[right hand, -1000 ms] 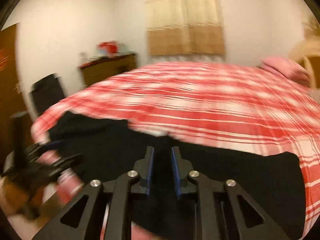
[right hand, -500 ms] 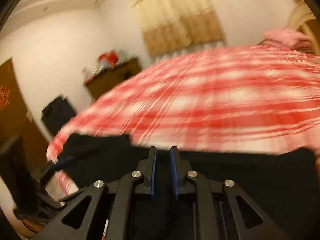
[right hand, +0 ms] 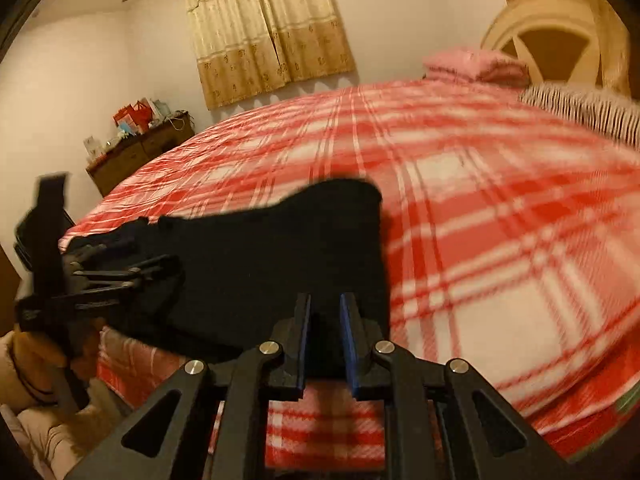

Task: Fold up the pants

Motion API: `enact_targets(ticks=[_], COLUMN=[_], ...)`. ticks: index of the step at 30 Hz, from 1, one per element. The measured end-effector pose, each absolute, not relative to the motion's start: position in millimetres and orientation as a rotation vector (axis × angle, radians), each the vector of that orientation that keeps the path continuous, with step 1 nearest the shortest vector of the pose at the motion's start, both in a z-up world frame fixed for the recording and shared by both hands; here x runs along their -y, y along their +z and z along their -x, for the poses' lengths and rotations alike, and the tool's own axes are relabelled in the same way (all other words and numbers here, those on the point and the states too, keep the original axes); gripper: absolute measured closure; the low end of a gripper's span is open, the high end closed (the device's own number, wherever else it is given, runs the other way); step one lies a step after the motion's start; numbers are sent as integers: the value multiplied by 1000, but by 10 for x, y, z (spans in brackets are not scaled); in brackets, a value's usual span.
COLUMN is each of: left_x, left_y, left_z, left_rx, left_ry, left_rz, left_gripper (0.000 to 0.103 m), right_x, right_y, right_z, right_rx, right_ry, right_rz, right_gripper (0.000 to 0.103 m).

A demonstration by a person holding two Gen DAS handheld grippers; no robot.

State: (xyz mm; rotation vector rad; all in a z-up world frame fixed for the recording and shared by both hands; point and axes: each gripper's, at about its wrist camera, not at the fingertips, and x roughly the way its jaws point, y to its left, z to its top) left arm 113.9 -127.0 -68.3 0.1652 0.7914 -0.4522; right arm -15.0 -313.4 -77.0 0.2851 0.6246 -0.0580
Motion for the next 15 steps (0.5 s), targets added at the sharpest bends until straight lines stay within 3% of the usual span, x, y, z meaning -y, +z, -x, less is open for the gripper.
enact_targets(ticks=[7, 12, 14, 15], left_x=[1225, 1255, 1261, 1261], left_y=[-708, -704, -706, -706], left_z=[-1038, -1046, -1069, -1071], left_rx=[-758, -754, -755, -755], left_ry=[-447, -442, -440, -441], left_rz=[-147, -143, -142, -143], left_gripper=[0, 0, 0, 0], right_x=[3093, 2942, 2959, 2994], right_y=[-665, -258, -256, -323], right_z=[96, -40, -306, -499], right_rx=[-656, -542, -580, -629], right_ry=[-91, -123, -174, -197], right_rz=[-282, -156, -103, -95], right_gripper=[87, 85, 71, 59])
